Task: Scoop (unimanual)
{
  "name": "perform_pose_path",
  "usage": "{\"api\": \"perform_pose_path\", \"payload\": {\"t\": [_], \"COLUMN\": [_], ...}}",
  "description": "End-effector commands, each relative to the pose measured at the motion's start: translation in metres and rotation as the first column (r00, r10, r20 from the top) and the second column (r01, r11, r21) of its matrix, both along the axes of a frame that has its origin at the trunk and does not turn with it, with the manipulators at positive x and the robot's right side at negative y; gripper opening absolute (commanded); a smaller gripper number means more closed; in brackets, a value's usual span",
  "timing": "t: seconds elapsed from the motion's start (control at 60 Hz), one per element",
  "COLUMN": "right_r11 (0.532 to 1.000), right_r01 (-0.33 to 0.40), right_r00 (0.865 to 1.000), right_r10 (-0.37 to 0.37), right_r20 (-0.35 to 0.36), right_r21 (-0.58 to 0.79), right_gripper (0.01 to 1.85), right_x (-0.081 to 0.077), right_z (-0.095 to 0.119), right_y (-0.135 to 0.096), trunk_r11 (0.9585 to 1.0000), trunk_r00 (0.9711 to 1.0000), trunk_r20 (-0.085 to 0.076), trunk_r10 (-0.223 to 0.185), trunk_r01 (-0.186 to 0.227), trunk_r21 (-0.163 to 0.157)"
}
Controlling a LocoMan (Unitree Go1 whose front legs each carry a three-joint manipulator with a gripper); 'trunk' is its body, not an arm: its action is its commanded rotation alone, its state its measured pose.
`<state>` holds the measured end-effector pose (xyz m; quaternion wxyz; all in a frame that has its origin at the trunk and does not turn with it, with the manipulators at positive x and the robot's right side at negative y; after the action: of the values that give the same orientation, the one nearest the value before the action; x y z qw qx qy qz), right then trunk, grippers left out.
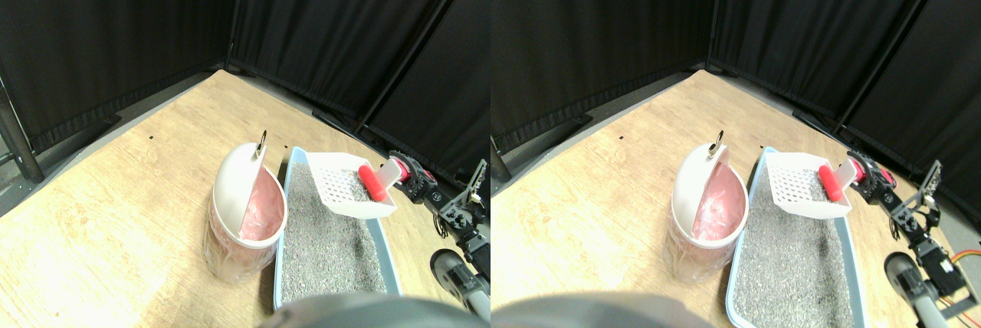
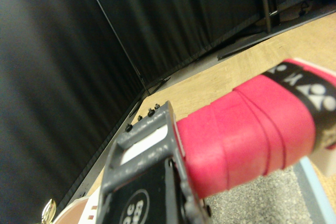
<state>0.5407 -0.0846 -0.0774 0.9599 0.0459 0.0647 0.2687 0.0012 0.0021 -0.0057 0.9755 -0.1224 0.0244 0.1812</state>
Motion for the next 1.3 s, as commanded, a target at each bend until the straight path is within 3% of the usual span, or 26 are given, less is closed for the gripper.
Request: {"api": "perform_pose_path", "payload": {"t": [0.017,0.217,0.483,0.567,0.683,1.033,1.3], "right_r11": [0.999,0.996,0.993,0.988,0.986,0.96,0.943], "right_r01": [-0.048,-0.089,-0.092,-0.103,-0.095,-0.129,-0.162], "right_r00": [0.998,0.995,0.995,0.992,0.994,0.991,0.982], "right_r10": [0.047,0.089,0.094,0.11,0.101,0.133,0.184], "right_r20": [0.044,0.047,0.036,0.061,0.037,0.001,0.051], "right_r21": [0.026,-0.01,-0.069,-0.113,-0.134,-0.25,-0.292], "right_gripper": [0.05,0.05,0.05,0.05,0.05,0.05,0.05], "right_x": [-0.002,-0.002,0.0,0.0,-0.002,-0.009,-0.014], "right_z": [0.008,0.004,-0.006,-0.007,-0.008,-0.001,0.008], "right_y": [0.01,0.023,0.032,0.034,0.036,0.04,0.041], "trunk_r11": [0.9997,0.9993,0.9992,0.9991,0.9991,0.9987,0.9989], "trunk_r00": [0.9997,0.9993,0.9992,0.9991,0.9991,0.9987,0.9989], "trunk_r20": [0.008,0.002,0.002,0.0,0.0,-0.003,0.007], "trunk_r10": [0.023,0.036,0.04,0.043,0.043,0.051,0.046], "trunk_r01": [-0.023,-0.036,-0.04,-0.043,-0.043,-0.051,-0.046], "trunk_r21": [0.011,0.004,0.001,-0.001,-0.003,-0.005,0.001]}}
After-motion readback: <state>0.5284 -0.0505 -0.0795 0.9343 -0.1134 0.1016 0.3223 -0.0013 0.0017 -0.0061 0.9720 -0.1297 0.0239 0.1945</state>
